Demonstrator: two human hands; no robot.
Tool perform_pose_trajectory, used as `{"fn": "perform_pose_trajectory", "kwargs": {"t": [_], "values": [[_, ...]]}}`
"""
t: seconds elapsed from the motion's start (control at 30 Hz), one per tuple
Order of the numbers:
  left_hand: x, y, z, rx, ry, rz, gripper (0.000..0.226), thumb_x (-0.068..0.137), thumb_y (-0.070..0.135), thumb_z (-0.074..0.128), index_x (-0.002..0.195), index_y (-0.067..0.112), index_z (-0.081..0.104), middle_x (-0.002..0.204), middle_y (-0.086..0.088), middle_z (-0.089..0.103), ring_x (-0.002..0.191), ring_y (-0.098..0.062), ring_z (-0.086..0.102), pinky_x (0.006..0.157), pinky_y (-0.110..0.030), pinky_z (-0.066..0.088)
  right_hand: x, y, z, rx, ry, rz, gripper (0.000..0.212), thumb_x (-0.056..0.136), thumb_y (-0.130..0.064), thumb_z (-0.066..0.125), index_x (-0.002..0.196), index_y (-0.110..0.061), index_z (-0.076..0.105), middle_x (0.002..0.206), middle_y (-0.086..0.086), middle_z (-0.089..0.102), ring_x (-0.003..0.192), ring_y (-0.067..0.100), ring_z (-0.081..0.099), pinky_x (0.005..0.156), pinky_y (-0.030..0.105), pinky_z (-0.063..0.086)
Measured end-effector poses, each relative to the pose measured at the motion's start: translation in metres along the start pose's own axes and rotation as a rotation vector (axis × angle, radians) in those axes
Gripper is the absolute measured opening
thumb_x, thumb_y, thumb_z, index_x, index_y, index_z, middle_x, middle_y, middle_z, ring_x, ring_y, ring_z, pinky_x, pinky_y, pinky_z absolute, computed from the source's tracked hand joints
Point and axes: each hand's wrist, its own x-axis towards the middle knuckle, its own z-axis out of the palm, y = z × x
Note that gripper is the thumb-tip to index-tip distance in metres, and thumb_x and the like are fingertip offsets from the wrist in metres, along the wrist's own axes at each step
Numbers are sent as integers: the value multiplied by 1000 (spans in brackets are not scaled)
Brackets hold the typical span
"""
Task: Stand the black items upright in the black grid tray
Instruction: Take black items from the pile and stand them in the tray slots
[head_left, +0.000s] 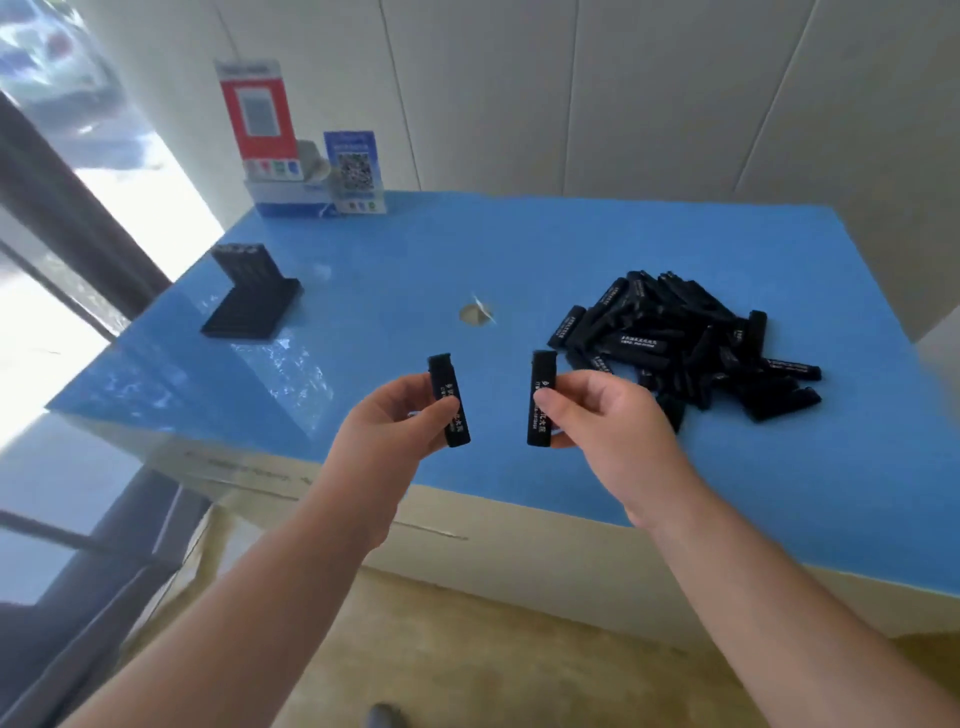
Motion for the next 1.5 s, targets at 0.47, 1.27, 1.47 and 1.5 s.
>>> {"fn": "perform_pose_trajectory", "kwargs": {"t": [0.47, 1.27, 1.47, 1.5], "values": [[-22, -1, -216, -124, 255, 33, 18, 90, 10, 68, 107, 15, 72, 97, -6, 76, 90, -24, 74, 88, -39, 56, 14, -38, 213, -82, -249, -14, 6, 91, -19, 72, 97, -20, 74, 90, -2, 78, 82, 13, 73, 70, 22, 57], [117, 23, -369, 43, 120, 39, 14, 90, 17, 70, 103, 19, 72, 95, 2, 77, 92, -16, 72, 84, -33, 57, 120, -42, 373, -26, -84, -37, 8, 90, -14, 73, 99, -14, 73, 92, 2, 77, 87, 19, 74, 73, 23, 58], [179, 42, -379, 99, 134, 53, 12, 87, 17, 73, 99, 18, 73, 91, 1, 76, 89, -17, 72, 79, -30, 56, 188, -48, 395, -42, -72, -41, 11, 90, -18, 73, 101, -17, 72, 96, 1, 76, 92, 17, 73, 86, 34, 60], [188, 44, -379, 107, 132, 50, 11, 87, 17, 73, 98, 19, 73, 91, 2, 76, 88, -16, 72, 79, -30, 56, 197, -49, 398, -51, -69, -41, 13, 90, -20, 73, 103, -18, 72, 97, -1, 76, 92, 15, 73, 87, 35, 60]]}}
